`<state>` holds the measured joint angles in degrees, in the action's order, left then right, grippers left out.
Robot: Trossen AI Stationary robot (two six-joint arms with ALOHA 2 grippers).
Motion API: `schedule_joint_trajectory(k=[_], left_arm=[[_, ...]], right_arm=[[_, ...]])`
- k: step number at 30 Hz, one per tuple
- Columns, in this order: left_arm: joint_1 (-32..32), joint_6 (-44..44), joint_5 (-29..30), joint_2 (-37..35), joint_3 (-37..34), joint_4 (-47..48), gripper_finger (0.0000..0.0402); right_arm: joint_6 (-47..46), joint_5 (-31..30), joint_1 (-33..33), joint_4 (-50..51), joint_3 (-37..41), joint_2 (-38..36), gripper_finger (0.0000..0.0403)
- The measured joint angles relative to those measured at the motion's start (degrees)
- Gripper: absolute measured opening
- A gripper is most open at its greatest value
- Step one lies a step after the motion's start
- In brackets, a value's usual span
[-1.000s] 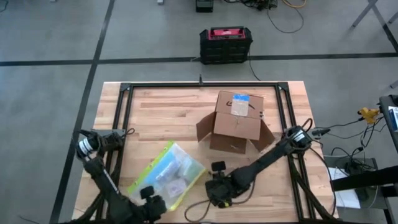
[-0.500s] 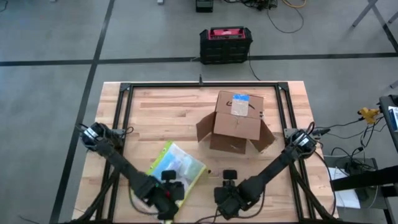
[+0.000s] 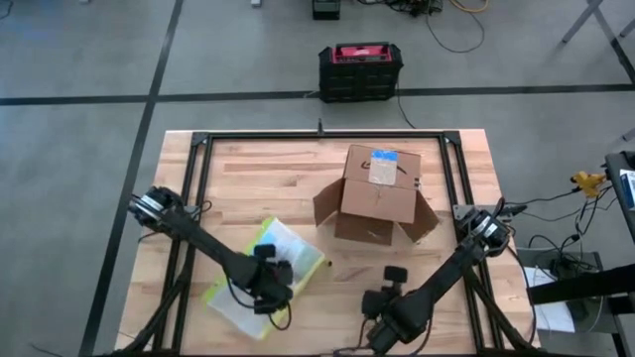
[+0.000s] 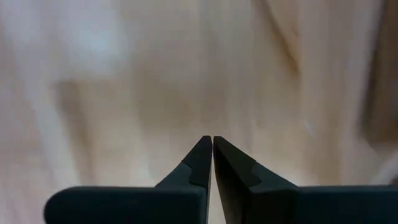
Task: Unpack boxes
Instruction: Break down the box until it is fully flat
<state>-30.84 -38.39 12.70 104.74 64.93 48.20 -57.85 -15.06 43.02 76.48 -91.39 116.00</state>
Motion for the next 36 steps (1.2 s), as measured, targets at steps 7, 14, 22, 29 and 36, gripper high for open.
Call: schedule_joint_trajectory(k=[7,14,22,29,36], left_arm=[[4.20,-6.91,6.33,-6.72,-6.36,6.39,0.0082],[6.52,-16.45,7.94,-19.29,-15.28,9.42,0.0082],[6.14,-25.72,15.13,-33.03,-23.24,-2.70,0.0080],[5.75,-15.00,17.95,-31.92,-24.96,-24.02,0.0080],[8.28,-23.32,18.02,-24.13,-25.95,-17.50,0.0080]], right_arm=[[-4.26,-2.32,2.60,6.39,-1.92,-5.59,0.0000],[-1.18,-19.74,7.24,6.14,-8.24,-13.32,0.0000],[0.60,-28.13,2.26,13.15,-9.07,-22.66,0.0000],[13.15,-25.67,-6.29,6.47,-12.83,-28.32,0.0000],[25.89,-28.76,-14.18,11.33,-23.03,-29.65,0.0000]])
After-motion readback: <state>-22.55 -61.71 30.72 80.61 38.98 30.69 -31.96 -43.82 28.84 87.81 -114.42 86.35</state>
